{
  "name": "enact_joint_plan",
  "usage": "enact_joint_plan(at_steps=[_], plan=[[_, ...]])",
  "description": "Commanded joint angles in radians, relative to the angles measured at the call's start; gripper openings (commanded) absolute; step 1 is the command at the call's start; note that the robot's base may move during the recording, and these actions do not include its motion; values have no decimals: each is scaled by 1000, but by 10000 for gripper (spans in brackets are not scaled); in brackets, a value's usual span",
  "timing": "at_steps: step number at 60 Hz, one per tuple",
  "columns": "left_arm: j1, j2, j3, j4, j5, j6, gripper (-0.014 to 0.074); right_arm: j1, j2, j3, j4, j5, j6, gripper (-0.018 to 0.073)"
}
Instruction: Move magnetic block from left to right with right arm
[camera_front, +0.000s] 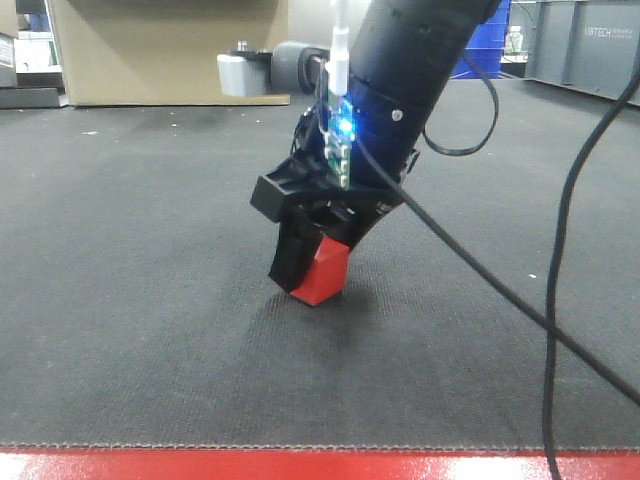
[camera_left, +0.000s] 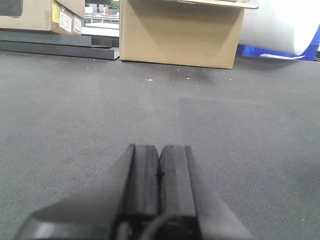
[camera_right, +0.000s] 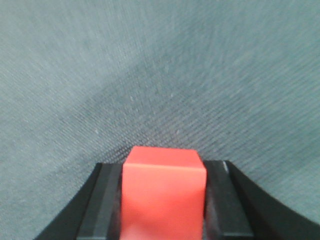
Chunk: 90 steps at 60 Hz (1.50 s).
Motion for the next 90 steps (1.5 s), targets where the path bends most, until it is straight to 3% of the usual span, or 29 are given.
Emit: enact_joint_plan(at_steps=[1,6,11,25,43,74,90], plan=[[-1,-12,9,0,-90,-4,-116,2,-52,-34,8,-13,-5,371],[-1,-12,9,0,-90,-4,-116,2,-55,-36,8,-14,8,552],[-1,-12,9,0,-90,-4,-116,2,-62,-39,8,-12,32,649],[-1,-12,9,0,-90,-4,-116,-23,-158,-39,9,-20,116,535],[-1,-12,9,0,-90,-4,-116,-87,-420,10,9,37,150,52],[-1,-12,9,0,-90,-4,-116,-119,-1204,643,10,-316,217,65],[-1,-12,9,0,-90,-4,-116,-119,-1610,901,8,-414,219,65]])
